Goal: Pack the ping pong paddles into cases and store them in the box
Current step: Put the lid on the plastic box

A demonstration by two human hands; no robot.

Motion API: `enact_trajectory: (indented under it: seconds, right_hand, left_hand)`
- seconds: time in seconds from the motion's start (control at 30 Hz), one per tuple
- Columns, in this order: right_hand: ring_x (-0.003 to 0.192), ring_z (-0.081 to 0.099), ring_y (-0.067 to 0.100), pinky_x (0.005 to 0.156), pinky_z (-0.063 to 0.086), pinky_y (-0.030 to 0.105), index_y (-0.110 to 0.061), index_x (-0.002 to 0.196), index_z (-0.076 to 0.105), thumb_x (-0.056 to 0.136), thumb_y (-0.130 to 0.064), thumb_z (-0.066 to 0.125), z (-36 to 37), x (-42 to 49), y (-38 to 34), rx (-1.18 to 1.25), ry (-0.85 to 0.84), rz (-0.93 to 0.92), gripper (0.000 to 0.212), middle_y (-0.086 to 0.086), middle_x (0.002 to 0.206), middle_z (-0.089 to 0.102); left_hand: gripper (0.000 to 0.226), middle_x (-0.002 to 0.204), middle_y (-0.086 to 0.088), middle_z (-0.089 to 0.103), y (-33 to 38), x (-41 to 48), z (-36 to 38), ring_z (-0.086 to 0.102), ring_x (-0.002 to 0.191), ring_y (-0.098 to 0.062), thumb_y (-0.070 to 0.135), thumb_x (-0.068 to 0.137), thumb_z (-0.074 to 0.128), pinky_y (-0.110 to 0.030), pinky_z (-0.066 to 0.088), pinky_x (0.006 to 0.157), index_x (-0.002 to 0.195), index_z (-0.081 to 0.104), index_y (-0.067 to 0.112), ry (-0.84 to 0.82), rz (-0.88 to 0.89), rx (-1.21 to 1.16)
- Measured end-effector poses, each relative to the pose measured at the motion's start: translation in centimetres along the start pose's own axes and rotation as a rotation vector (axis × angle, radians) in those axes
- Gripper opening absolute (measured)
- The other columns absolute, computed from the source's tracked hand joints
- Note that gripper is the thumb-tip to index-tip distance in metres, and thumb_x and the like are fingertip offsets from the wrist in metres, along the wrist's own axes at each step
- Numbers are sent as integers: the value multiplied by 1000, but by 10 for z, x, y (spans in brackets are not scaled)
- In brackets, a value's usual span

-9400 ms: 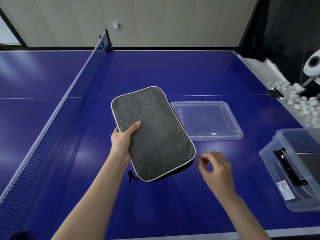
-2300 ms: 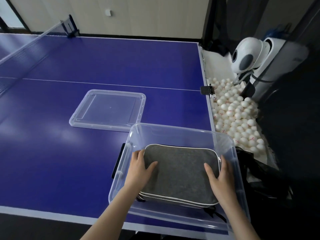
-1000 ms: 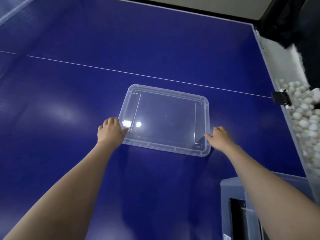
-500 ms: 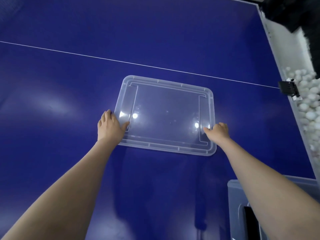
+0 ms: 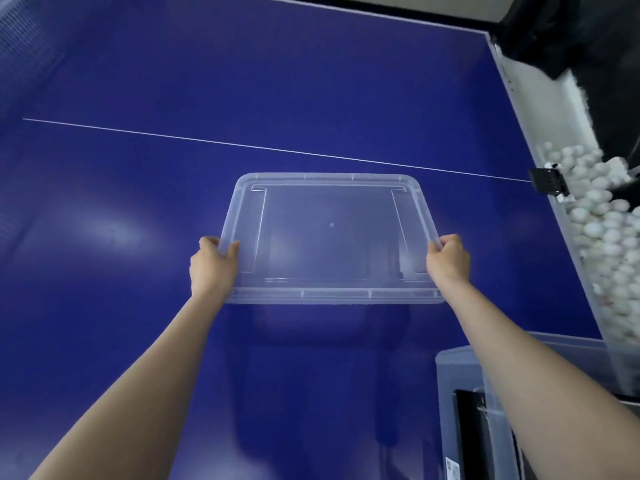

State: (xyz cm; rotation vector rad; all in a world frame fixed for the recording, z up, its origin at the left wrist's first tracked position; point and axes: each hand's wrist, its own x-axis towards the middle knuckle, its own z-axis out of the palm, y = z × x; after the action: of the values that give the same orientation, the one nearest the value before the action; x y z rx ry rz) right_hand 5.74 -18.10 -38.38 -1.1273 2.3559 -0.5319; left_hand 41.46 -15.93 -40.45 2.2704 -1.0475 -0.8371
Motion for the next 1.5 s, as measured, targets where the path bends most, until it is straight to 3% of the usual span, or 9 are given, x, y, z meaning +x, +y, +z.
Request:
enact_trajectory:
  seconds: [0.17, 0.43, 0.57, 0.67, 0.77, 1.0, 1.1, 1.23, 1.5]
  right_hand:
    - [91, 58, 35, 76, 50, 43, -4, 111, 51, 96, -25, 51, -46, -9, 19, 57, 55, -85, 26, 17, 111, 60]
    - [98, 56, 37, 76, 44, 41, 2, 118, 48, 98, -18, 49, -131, -16, 53, 103, 75, -284, 28, 21, 115, 58]
    - [104, 57, 37, 82, 43, 38, 3, 116, 53, 97, -17, 51, -170, -8, 41, 161, 85, -374, 28, 22, 114, 61]
    - [103, 58, 37, 84, 45, 39, 2, 115, 54, 96, -17, 53, -199, -7, 46, 218, 123, -412, 28, 21, 113, 62]
    - [97, 60, 37, 85, 50, 47, -1, 113, 55, 94, -18, 54, -232, -9, 70, 256, 148, -390, 26, 20, 110, 63]
    - [98, 60, 36, 82, 46, 37, -1, 112, 57, 92, -16, 52, -296, -19, 175, 229, 212, -296, 25, 21, 107, 66]
    - [98, 59, 39, 82, 44, 40, 0, 109, 57, 91, -14, 52, -312, -29, 218, 195, 235, -282, 23, 23, 103, 66]
    - [98, 59, 41, 84, 44, 43, 2, 110, 57, 92, -13, 52, -326, -42, 266, 150, 256, -251, 24, 24, 103, 66]
    - [98, 58, 41, 81, 43, 39, 5, 108, 58, 94, -10, 51, -324, -75, 323, 87, 280, -199, 22, 27, 104, 64]
  left_hand:
    - [46, 116, -15, 62, 13, -44, -6, 52, 86, -26, 38, 95, 52, -33, 38, 74, 126, 55, 4, -3, 31, -47]
    - [35, 89, 1, 55, 52, -140, -3, 45, 63, -5, 33, 96, 50, -20, 27, 49, 116, 55, 5, 116, 126, -175]
    - [38, 111, -19, 62, 86, -167, -16, 55, 100, -35, 30, 96, 52, -24, 26, 65, 117, 57, -1, 229, 185, -159]
    - [36, 98, -13, 60, 106, -189, -23, 58, 99, -37, 34, 94, 51, -33, 37, 73, 111, 59, 2, 263, 208, -195]
    - [32, 89, -6, 59, 126, -220, -19, 60, 89, -35, 34, 92, 52, -37, 45, 73, 105, 61, 6, 249, 227, -239]
    - [31, 88, -3, 59, 149, -311, 28, 57, 74, -23, 33, 93, 53, -30, 40, 65, 107, 61, 7, 152, 288, -245]
    - [25, 87, 1, 57, 148, -346, 51, 47, 64, -4, 32, 94, 52, -22, 32, 55, 104, 59, 10, 140, 288, -225]
    - [20, 93, -6, 59, 138, -384, 73, 50, 78, -19, 27, 94, 53, -28, 32, 64, 91, 57, 8, 101, 307, -213]
    - [17, 103, -5, 48, 99, -430, 98, 44, 80, -16, 27, 95, 53, -25, 29, 71, 92, 55, 11, 59, 280, -174]
